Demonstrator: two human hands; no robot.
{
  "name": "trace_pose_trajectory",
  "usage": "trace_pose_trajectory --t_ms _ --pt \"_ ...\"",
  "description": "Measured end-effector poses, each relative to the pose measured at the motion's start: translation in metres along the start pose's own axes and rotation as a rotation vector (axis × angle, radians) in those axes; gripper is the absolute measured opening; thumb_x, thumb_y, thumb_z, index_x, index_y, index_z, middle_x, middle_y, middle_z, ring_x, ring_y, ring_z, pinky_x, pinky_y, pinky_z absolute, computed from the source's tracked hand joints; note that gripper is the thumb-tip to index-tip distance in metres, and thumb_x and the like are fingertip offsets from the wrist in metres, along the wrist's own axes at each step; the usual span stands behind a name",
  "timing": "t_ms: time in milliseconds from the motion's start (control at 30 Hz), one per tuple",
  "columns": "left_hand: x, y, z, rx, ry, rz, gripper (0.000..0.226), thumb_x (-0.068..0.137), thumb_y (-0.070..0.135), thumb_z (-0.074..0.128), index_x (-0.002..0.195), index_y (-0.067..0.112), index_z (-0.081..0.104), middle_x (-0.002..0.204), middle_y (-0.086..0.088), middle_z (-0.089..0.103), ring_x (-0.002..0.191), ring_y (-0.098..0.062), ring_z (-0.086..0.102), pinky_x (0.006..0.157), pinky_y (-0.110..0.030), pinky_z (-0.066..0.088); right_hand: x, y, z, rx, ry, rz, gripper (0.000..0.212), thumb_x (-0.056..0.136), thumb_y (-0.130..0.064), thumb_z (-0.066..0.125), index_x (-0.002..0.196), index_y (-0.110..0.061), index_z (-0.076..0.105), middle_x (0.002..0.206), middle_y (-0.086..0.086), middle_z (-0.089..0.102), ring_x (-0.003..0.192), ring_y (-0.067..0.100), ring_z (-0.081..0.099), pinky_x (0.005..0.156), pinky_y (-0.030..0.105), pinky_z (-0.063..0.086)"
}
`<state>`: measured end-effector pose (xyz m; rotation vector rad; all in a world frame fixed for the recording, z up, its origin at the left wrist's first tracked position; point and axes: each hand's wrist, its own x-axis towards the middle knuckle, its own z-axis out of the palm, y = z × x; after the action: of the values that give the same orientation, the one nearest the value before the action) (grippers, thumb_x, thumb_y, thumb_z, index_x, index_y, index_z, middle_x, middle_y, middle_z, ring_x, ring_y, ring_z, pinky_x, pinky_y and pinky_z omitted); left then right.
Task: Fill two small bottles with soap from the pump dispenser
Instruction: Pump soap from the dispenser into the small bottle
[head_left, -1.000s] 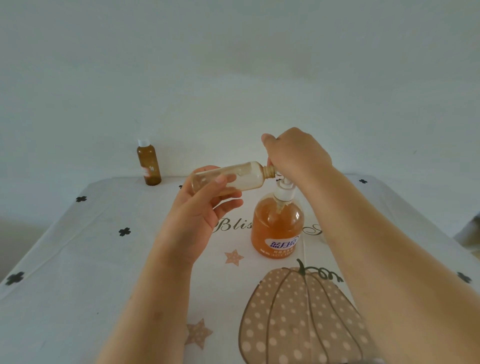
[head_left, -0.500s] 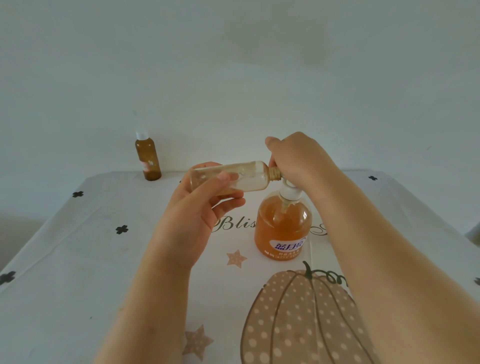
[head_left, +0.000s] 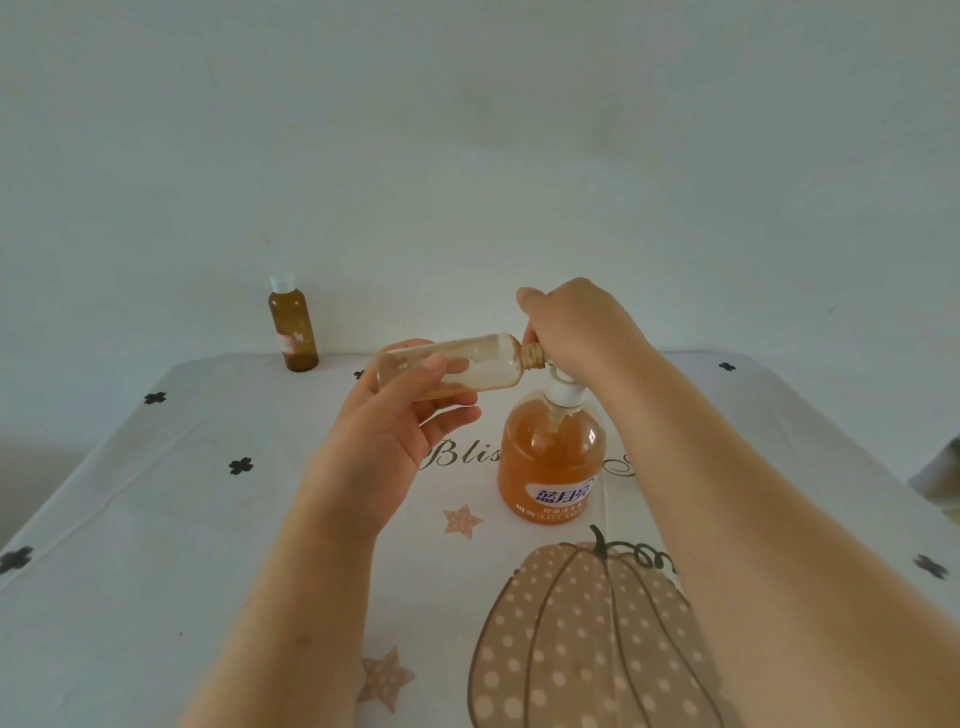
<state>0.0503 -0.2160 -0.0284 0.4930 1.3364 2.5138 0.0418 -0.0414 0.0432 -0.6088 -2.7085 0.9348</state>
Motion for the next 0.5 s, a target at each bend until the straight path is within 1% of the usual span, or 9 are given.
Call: trace_pose_trajectory --t_ms 100,167,300,433,500 --pt "-0.0005 0.0005 0.0014 -0.001 -0.001 0.011 0.032 0.084 0.024 0.066 0.112 0.01 0.059 0.102 -0.013 0.071 0.085 -0.024 0.07 0.074 -0.032 0.058 -0.0012 -0.0033 -0.0056 0.005 0.015 -0.022 0.048 0.101 -0.039 0.039 0.099 -0.005 0.073 0.07 0.004 0.068 0.057 0.019 0.058 0.067 0.032 0.047" --pt "-0.0006 0.0007 0.0021 -0.012 0.0 0.017 0.033 0.084 0.023 0.066 0.113 0.009 0.059 0.103 -0.013 0.071 0.085 -0.025 0.07 0.073 -0.032 0.058 -0.003 -0.0053 -0.0092 -0.006 0.025 -0.033 0.052 0.102 -0.043 0.037 0.095 -0.007 0.073 0.069 0.004 0.069 0.055 0.019 0.06 0.069 0.032 0.049" --pt "-0.0011 0.0012 0.0031 -0.006 0.002 0.025 0.033 0.084 0.024 0.066 0.113 0.009 0.059 0.103 -0.013 0.071 0.086 -0.025 0.07 0.074 -0.032 0.058 -0.0054 -0.0066 -0.0107 -0.046 0.041 -0.038 0.057 0.103 -0.047 0.033 0.093 -0.008 0.073 0.067 0.003 0.068 0.054 0.019 0.059 0.066 0.031 0.047" --pt "-0.0025 0.0021 0.0036 -0.007 -0.001 0.024 0.034 0.084 0.024 0.067 0.113 0.008 0.059 0.104 -0.013 0.071 0.087 -0.026 0.07 0.075 -0.032 0.058 -0.0017 -0.0066 -0.0078 -0.071 0.007 -0.033 0.057 0.102 -0.049 0.033 0.095 -0.008 0.073 0.072 0.005 0.071 0.063 0.022 0.061 0.076 0.035 0.052" --pt "-0.0026 0.0018 0.0042 -0.003 0.002 0.022 0.032 0.087 0.024 0.07 0.113 0.008 0.059 0.104 -0.013 0.071 0.086 -0.025 0.069 0.075 -0.032 0.058 0.0002 -0.0054 -0.0069 -0.064 -0.003 -0.031 0.056 0.102 -0.048 0.034 0.095 -0.009 0.073 0.073 0.005 0.072 0.064 0.022 0.061 0.078 0.036 0.053"
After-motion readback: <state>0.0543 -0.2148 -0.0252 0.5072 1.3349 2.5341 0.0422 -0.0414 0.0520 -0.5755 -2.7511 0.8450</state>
